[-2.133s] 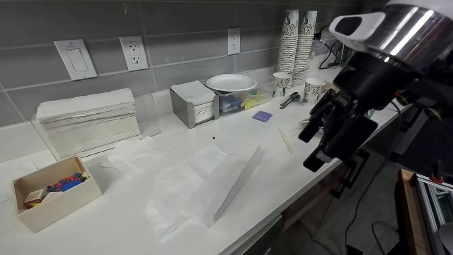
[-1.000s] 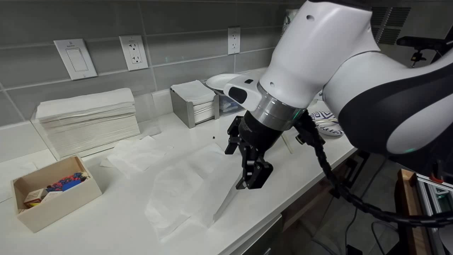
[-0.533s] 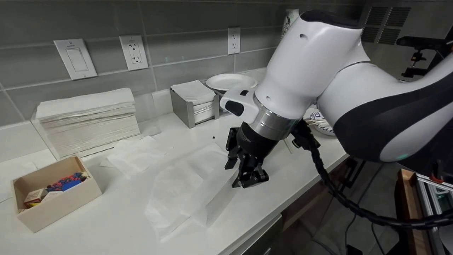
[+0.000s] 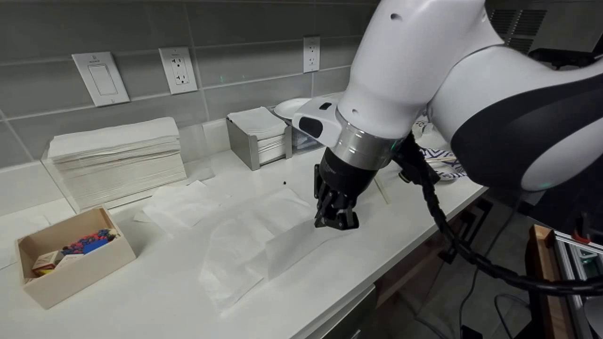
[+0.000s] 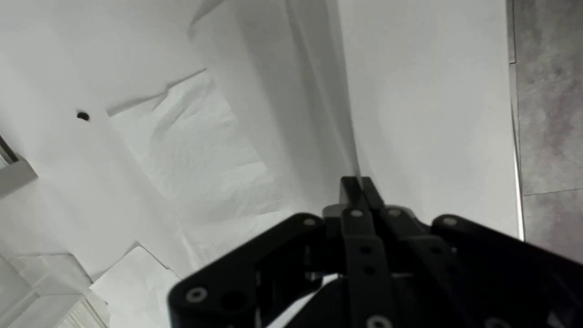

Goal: Use one paper towel to wipe the surface

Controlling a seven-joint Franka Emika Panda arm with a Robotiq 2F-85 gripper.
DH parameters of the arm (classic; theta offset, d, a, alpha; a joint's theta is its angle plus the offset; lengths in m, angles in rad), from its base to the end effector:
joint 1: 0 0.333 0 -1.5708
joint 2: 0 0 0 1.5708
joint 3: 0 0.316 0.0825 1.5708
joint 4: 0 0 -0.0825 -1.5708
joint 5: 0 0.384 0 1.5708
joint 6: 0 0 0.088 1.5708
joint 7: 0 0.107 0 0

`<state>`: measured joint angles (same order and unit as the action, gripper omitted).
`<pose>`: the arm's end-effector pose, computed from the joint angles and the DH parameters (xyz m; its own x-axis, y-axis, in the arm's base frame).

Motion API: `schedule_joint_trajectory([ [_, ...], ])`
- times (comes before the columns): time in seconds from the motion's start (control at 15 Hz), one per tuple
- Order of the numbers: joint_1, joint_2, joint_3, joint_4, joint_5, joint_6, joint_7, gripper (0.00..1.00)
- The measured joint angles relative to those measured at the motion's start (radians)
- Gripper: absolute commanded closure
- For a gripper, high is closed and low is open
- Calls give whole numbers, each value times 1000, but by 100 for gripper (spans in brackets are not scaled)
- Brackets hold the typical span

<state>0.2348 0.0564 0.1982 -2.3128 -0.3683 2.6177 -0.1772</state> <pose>0.4848 0.2328 0.3439 0.5907 0.7900 0.1641 0.7419 -0.6118 0.2744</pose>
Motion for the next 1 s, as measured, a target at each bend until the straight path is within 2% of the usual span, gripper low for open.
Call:
schedule_joint_trajectory([
  [0.33,2,-92,10,60,15,-183,216,100],
  [0.73,5,-140,40,206,175,-495,382,100],
  [0.87,-3,-140,37,247,186,-551,458,100],
  [1.0,-22,-140,28,258,184,-553,538,100],
])
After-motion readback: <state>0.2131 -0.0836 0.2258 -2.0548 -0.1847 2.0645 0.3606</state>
